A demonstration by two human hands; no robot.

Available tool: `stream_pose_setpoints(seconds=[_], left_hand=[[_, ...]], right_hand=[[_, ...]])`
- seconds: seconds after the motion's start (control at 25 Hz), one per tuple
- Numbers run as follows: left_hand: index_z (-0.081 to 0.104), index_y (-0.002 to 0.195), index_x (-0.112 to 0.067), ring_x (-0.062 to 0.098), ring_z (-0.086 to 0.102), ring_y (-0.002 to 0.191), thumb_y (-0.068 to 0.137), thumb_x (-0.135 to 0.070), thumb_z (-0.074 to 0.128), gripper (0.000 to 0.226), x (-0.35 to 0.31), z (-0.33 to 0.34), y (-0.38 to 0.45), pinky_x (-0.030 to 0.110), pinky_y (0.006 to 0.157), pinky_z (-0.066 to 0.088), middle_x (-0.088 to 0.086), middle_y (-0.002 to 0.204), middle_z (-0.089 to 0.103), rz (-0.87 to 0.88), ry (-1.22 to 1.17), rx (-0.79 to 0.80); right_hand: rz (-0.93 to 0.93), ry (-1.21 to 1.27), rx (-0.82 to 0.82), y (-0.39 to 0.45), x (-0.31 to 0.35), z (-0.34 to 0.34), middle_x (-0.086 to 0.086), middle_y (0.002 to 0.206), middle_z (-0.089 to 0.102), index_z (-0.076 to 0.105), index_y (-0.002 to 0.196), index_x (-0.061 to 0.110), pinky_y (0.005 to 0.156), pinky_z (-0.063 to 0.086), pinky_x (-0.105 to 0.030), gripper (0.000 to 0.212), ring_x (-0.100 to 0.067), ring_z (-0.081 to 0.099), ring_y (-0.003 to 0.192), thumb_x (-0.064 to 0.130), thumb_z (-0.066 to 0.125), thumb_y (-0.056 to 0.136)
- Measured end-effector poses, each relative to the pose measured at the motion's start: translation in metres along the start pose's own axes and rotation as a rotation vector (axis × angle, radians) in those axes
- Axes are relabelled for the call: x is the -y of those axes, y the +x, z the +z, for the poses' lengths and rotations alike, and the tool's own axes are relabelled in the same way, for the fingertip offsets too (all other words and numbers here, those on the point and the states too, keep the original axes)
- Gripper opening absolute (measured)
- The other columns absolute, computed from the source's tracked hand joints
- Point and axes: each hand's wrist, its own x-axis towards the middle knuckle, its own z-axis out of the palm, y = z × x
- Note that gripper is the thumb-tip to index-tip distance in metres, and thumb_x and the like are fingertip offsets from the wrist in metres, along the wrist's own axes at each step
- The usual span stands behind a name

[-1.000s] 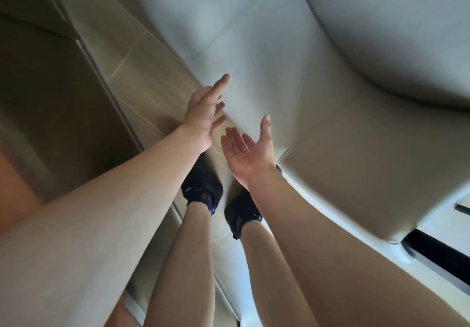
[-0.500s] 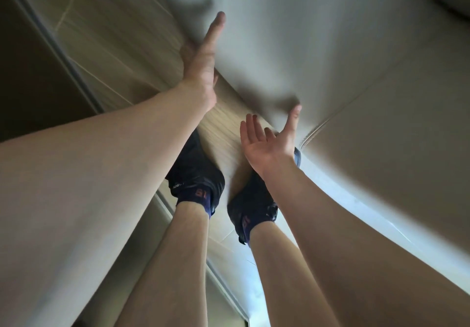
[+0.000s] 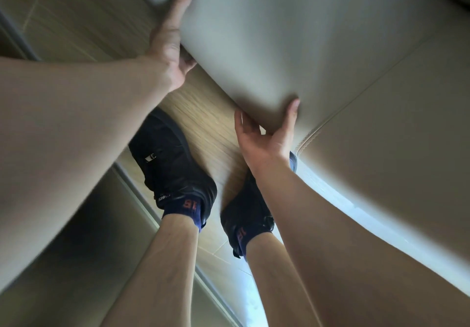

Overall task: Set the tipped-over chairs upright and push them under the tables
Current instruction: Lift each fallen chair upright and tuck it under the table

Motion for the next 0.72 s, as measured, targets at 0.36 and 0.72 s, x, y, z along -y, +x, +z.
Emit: stream_pose_setpoints(seconds=[0.36, 0.72], left_hand=[[0.066, 0.109, -0.026, 0.014, 0.074, 0.097, 0.074, -0.057, 0.08, 0.049, -0.071, 0.014, -0.068, 0.043, 0.09, 0.059, -0.008, 0.1, 0.078, -0.111, 0.069, 0.004], [0.057, 0.132, -0.031, 0.018, 0.062, 0.114, 0.065, -0.064, 0.082, 0.078, -0.187, 0.063, -0.175, 0.048, 0.1, 0.051, -0.004, 0.125, 0.066, -0.172, 0.205, -0.001]], right_hand=[[0.023, 0.014, -0.051, -0.091, 0.012, 0.029, -0.021, 0.122, 0.061, 0.056, 0.124, 0.006, 0.089, 0.058, -0.051, 0.074, -0.038, 0.065, 0.109, 0.044, 0.087, 0.069], [0.049, -0.112, -0.228, -0.22, 0.037, 0.093, -0.019, 0.109, 0.064, 0.059, 0.109, 0.003, 0.076, 0.06, -0.049, 0.08, -0.035, 0.068, 0.098, 0.058, 0.089, 0.059]])
